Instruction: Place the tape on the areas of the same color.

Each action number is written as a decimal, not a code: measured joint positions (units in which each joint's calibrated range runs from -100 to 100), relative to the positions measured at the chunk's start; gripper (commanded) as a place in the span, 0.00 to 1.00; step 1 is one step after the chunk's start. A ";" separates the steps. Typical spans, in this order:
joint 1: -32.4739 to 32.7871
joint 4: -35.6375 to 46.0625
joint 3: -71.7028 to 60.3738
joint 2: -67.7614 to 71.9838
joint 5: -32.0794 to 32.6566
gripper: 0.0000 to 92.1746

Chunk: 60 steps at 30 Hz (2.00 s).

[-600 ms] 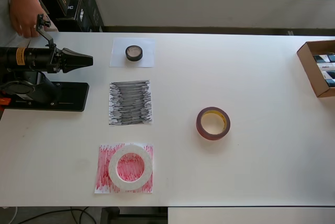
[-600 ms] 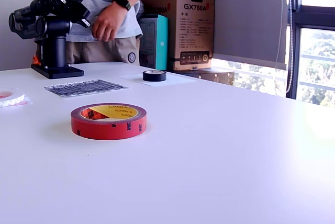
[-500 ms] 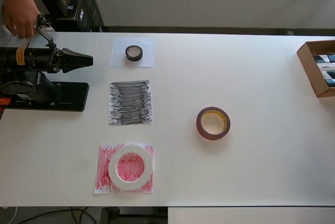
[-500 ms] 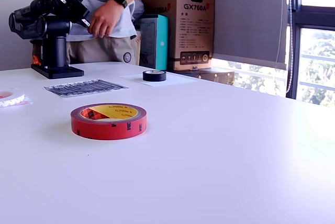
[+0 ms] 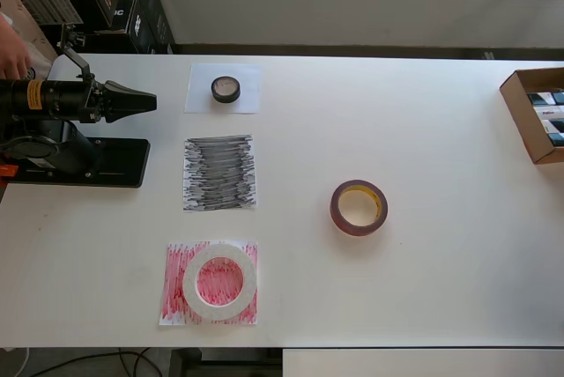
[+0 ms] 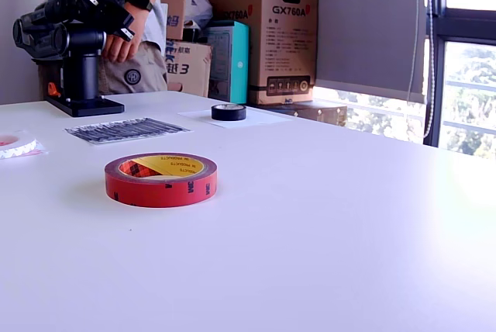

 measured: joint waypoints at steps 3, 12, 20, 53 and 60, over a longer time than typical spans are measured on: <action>0.00 0.00 0.00 0.00 0.00 0.00; 0.00 0.00 0.00 0.00 0.00 0.00; 0.00 0.00 0.00 0.00 0.00 0.00; 0.00 0.19 -2.38 1.63 0.00 0.00; 0.00 0.21 -10.60 10.11 0.00 0.00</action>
